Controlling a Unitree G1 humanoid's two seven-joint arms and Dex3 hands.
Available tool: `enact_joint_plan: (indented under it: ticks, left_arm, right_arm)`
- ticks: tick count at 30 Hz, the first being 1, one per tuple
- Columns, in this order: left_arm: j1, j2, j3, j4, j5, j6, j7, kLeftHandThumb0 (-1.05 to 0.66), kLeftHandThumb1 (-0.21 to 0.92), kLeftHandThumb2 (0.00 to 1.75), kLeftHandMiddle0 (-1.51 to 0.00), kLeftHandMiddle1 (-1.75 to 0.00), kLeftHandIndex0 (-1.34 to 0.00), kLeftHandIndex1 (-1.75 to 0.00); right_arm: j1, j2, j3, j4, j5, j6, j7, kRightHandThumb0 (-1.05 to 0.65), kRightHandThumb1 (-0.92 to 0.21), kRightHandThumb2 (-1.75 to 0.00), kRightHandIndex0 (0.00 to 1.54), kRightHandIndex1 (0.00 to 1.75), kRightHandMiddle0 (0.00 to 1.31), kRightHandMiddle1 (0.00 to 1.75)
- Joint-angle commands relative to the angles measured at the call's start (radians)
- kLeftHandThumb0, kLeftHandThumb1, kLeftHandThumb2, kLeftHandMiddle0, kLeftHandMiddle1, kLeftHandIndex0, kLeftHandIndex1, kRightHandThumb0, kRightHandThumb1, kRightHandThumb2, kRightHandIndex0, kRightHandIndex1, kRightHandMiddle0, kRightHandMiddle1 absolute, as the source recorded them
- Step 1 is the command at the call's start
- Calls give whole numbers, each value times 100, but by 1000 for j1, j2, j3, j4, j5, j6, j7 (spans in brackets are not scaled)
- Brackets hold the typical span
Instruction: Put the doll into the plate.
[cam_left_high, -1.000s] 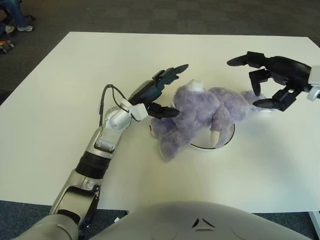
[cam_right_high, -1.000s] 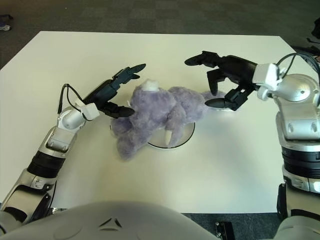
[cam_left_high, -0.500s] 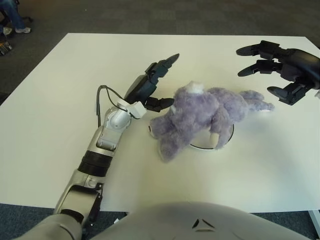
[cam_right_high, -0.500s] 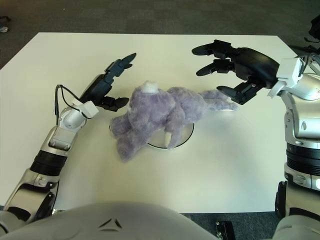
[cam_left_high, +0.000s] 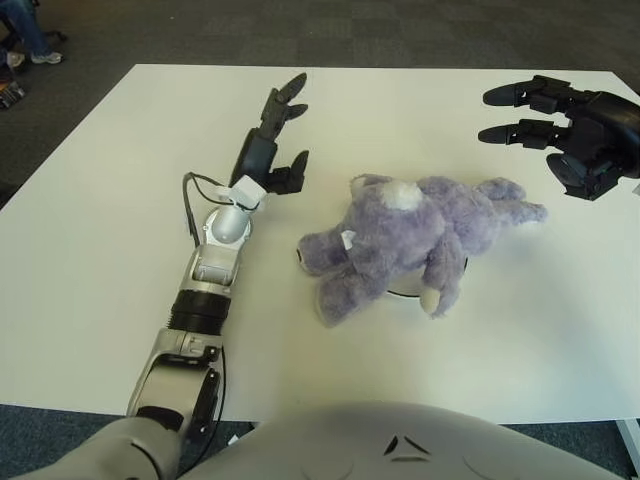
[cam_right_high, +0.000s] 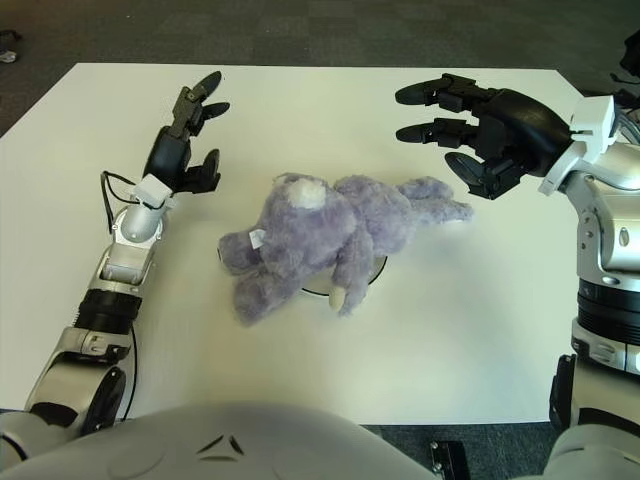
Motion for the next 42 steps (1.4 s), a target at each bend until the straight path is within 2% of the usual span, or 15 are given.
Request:
enact_joint_plan:
  ticks: [1, 6, 10, 11, 12, 13, 15, 16, 18, 19, 20, 23, 26, 34, 42]
  left_arm:
    - [-12, -1, 24, -25, -10, 63, 17, -91, 92, 87, -25, -88, 0, -56]
    - [-30, -11, 56, -36, -37, 151, 30, -88, 92, 86, -35, -114, 0, -75]
    - [-43, -25, 69, -30, -55, 176, 40, -83, 92, 84, -35, -118, 0, -93]
    - [-45, -31, 74, -29, -68, 183, 41, -83, 92, 84, -35, -118, 0, -94]
    - [-53, -40, 84, -20, -91, 192, 40, -80, 92, 83, -35, -118, 0, -106]
    - [-58, -45, 91, -13, -108, 198, 40, -75, 92, 82, -37, -120, 0, -121]
    - [-70, -55, 106, 6, -141, 206, 37, -69, 92, 80, -41, -128, 0, -142]
    - [-75, -58, 113, 14, -155, 210, 35, -67, 92, 80, -42, -131, 0, -148]
    - [-86, -60, 127, 31, -182, 221, 29, -48, 92, 64, -58, -144, -12, -164]
    - [-91, -60, 133, 39, -195, 226, 26, -46, 92, 61, -61, -146, -13, -166]
    - [-94, -60, 137, 44, -203, 229, 24, -42, 92, 58, -67, -150, -16, -169]
    - [-108, -60, 154, 72, -225, 235, 32, -38, 91, 55, -74, -158, -19, -173]
    - [-115, -60, 162, 88, -230, 235, 39, -36, 88, 59, -79, -162, -22, -174]
    - [-125, -72, 192, 137, -231, 251, 80, -37, 78, 72, -85, -171, -28, -175]
    - [-135, -74, 212, 188, -253, 255, 85, -38, 70, 83, -96, -174, -33, -175]
  right_arm:
    - [-12, -12, -11, -7, 16, 4, -6, -24, -32, -123, 30, 18, 0, 62]
    - [-12, -12, -11, -7, 17, 3, -6, -24, -32, -123, 30, 18, 0, 62]
    - [-8, -14, -13, -5, 19, 0, -5, -24, -32, -123, 30, 18, 0, 62]
    - [17, 96, -76, -22, -24, 3, -201, -24, -32, -123, 30, 18, 0, 62]
    - [31, 181, -117, -32, -57, 9, -350, -28, -35, -118, 49, 74, 4, 88]
    - [41, 237, -143, -39, -78, 13, -451, -32, -39, -113, 62, 110, 6, 106]
    - [44, 271, -148, -41, -91, 15, -512, -35, -43, -109, 74, 142, 7, 123]
    - [43, 276, -144, -41, -91, 15, -520, -36, -44, -108, 77, 148, 8, 127]
    - [39, 288, -137, -39, -88, 21, -540, -37, -48, -105, 87, 164, 10, 139]
    - [36, 295, -134, -37, -86, 25, -551, -38, -48, -105, 89, 166, 10, 141]
    - [34, 299, -132, -36, -85, 28, -560, -37, -62, -87, 94, 169, 16, 152]
    - [20, 321, -122, -13, -85, 42, -599, -36, -82, -59, 102, 173, 23, 163]
    - [16, 332, -115, -1, -85, 45, -626, -35, -86, -54, 108, 174, 26, 167]
    - [43, 371, -122, 42, -71, 9, -661, -36, -83, -60, 117, 175, 29, 169]
    - [54, 390, -124, 67, -79, -24, -687, -38, -70, -79, 114, 175, 35, 172]
